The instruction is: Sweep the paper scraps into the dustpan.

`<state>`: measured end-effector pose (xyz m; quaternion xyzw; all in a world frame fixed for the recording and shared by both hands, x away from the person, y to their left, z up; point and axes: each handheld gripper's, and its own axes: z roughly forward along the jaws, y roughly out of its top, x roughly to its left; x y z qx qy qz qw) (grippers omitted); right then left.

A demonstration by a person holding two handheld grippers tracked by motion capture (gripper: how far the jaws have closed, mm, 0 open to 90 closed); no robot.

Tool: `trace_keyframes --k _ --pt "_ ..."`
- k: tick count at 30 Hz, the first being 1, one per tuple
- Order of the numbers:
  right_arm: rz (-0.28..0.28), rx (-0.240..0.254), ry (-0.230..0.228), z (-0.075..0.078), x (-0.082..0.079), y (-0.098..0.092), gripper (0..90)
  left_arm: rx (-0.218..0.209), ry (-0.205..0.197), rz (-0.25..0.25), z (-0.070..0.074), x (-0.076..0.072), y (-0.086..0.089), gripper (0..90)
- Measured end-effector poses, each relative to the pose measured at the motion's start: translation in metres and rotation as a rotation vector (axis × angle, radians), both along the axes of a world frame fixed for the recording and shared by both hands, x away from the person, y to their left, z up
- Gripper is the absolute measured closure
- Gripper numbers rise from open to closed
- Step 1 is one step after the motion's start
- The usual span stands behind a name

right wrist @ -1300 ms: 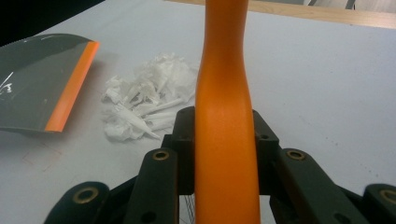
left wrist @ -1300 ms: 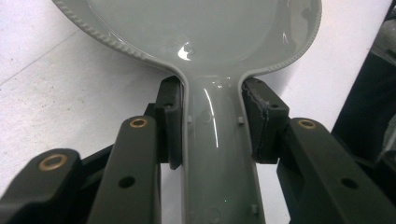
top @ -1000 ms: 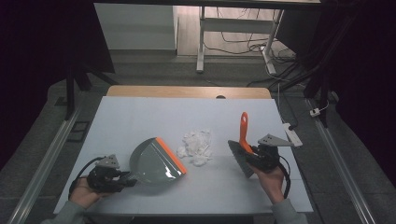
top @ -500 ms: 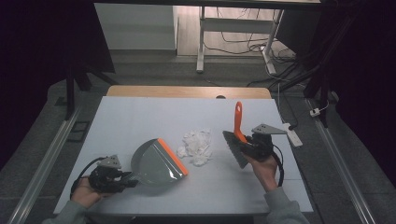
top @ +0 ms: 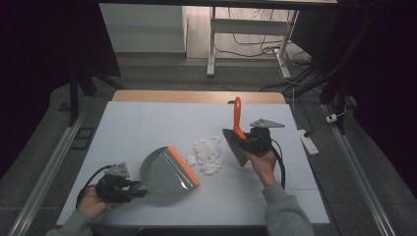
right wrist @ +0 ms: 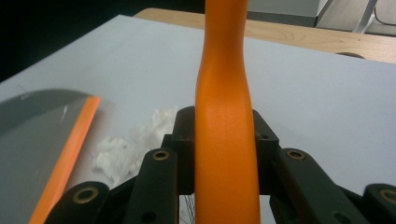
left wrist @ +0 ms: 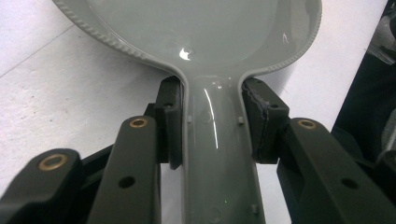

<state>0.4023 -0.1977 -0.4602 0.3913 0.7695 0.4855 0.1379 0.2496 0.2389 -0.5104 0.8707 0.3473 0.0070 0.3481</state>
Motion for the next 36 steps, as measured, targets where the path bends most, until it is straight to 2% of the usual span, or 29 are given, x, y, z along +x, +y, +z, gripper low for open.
trace_keyframes --k 4,14,36 --pt "-0.010 0.001 0.007 -0.001 0.008 0.004 70.3 0.003 0.006 -0.006 -0.001 0.000 -0.001 61.7" --pt "-0.035 -0.048 0.032 -0.003 0.030 0.017 70.3 -0.008 0.008 0.000 -0.002 0.002 -0.001 61.7" --pt "-0.040 -0.086 0.065 -0.011 0.044 0.031 70.3 -0.011 0.011 -0.013 -0.001 0.003 -0.002 61.7"
